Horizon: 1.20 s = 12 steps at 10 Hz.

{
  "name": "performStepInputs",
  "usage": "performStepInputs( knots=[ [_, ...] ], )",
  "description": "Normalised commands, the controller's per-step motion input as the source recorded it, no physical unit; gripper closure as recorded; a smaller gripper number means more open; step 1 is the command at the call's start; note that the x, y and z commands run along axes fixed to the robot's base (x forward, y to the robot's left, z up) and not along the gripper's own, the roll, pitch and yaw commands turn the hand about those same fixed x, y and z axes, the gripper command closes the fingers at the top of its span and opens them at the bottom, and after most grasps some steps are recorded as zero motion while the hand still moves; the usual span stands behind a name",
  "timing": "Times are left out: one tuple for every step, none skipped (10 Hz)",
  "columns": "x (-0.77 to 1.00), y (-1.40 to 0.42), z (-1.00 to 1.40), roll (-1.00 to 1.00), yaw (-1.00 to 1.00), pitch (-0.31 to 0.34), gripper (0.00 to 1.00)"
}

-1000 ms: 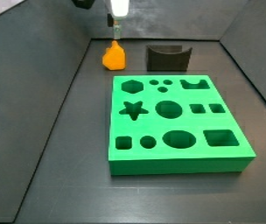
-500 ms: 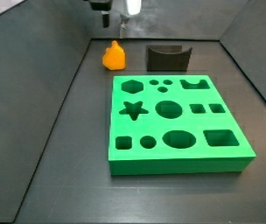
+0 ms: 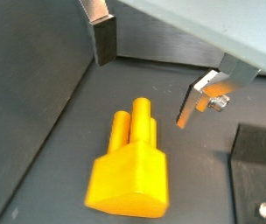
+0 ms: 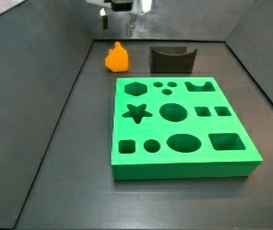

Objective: Pick up the 3 prong object. Move up. Rotate the 3 prong object. Place the 3 prong object on the fixture. Regrasp the 3 prong object. Move to above the board. Insert the 3 prong object.
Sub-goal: Rotate the 3 prong object.

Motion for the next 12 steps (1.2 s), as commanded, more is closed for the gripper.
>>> performStepInputs(
  knots=[
    [0.04,0.01,-0.03,0.04,1.00,-0.025,0.00],
    [0.04,0.01,-0.03,0.04,1.00,-0.028,0.00],
    [0.03,0.01,-0.03,0.05,1.00,-0.035,0.00],
    [0.03,0.01,-0.03,0.06,1.00,-0.041,0.00],
    [0.03,0.01,-0.03,0.07,1.00,-0.047,0.00],
    [0.03,0.01,-0.04,0.08,0.77,-0.055,0.00],
    [0.03,0.01,-0.04,0.08,0.55,-0.055,0.00],
    [0.03,0.01,-0.04,0.08,0.36,-0.054,0.00],
    [0.03,0.01,-0.04,0.08,0.20,-0.051,0.00],
    [0.00,0.00,-1.00,0.00,0.00,0.000,0.00],
    [0.00,0.00,-1.00,0.00,-0.03,0.000,0.00],
    [0.02,0.01,-1.00,0.02,-0.03,-0.015,0.00]
  ],
)
